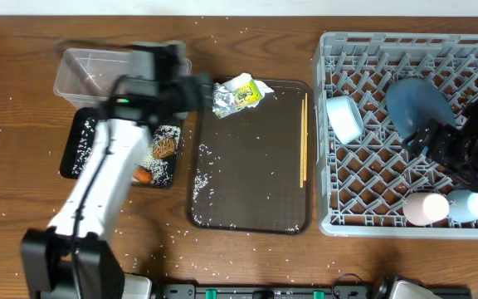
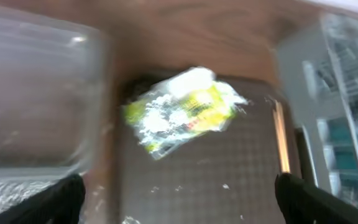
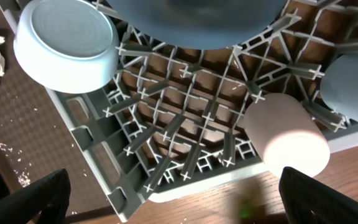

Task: Sort waste into correct bins and load items into the dishwasher rack
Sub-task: 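Grasp the foil snack packet and tissue with the left gripper, then drop the snack packet into the clear plastic bin, left gripper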

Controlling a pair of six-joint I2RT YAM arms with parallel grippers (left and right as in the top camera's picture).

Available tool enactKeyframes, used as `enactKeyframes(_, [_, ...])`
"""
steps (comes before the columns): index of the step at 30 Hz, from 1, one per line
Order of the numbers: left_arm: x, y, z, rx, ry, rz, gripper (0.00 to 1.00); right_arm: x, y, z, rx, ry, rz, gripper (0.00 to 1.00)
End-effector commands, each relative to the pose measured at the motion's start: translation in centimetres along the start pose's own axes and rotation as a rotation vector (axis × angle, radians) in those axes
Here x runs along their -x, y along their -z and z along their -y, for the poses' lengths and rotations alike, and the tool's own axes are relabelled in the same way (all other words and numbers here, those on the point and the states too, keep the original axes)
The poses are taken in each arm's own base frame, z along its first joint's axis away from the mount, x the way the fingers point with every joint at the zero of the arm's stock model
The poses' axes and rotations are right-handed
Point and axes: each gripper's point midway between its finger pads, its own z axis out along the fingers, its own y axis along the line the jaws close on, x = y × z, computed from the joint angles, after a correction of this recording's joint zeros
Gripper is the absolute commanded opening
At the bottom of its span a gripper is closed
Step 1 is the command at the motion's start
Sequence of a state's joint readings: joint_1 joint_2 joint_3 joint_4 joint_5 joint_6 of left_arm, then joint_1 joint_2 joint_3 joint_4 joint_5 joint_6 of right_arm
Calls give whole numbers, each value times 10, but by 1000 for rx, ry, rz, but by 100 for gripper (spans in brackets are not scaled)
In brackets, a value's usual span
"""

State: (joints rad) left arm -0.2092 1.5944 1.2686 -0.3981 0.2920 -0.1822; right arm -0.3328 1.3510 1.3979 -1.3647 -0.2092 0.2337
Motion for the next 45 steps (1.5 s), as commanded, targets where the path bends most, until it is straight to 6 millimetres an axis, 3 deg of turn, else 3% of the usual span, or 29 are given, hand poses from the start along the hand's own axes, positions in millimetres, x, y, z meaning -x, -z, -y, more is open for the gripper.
enactKeyframes(1, [-7, -36, 5, 79, -221, -14, 98, -2, 3, 1, 2, 4, -4, 99])
enactKeyframes(8, [-19, -107, 17, 55, -302, 6, 98, -4, 3, 1, 0, 1, -15, 99])
enactKeyframes(14, [-46, -153, 1, 65, -314, -43, 87, -8, 3, 2, -4, -2, -30, 99])
enactKeyframes(18, [-66, -168, -9, 75, -308, -97, 75, -8, 3, 2, -3, -2, -29, 99])
enactKeyframes(21, [-74, -168, -12, 81, -304, -128, 56, -8, 3, 2, -3, -2, -28, 99])
enactKeyframes(26, [-90, -164, -16, 92, -295, -199, 19, -7, 3, 2, -3, -2, -27, 99])
enactKeyframes(27, [-93, -161, -15, 85, -292, -218, 8, -7, 3, 2, -3, -2, -27, 99])
enactKeyframes(32, [-87, -129, 9, -5, -279, -243, 6, -8, 3, 2, -3, -2, -29, 99])
enactKeyframes(38, [-33, -61, 29, 10, -302, -92, 6, -8, 3, 2, -3, -3, -30, 99])
enactKeyframes(41, [-5, -34, 17, 112, -312, 6, 6, -8, 3, 2, -1, -3, -31, 99])
enactKeyframes(45, [19, -12, -25, 313, -298, 76, 6, -10, 3, -3, 25, -3, -38, 99])
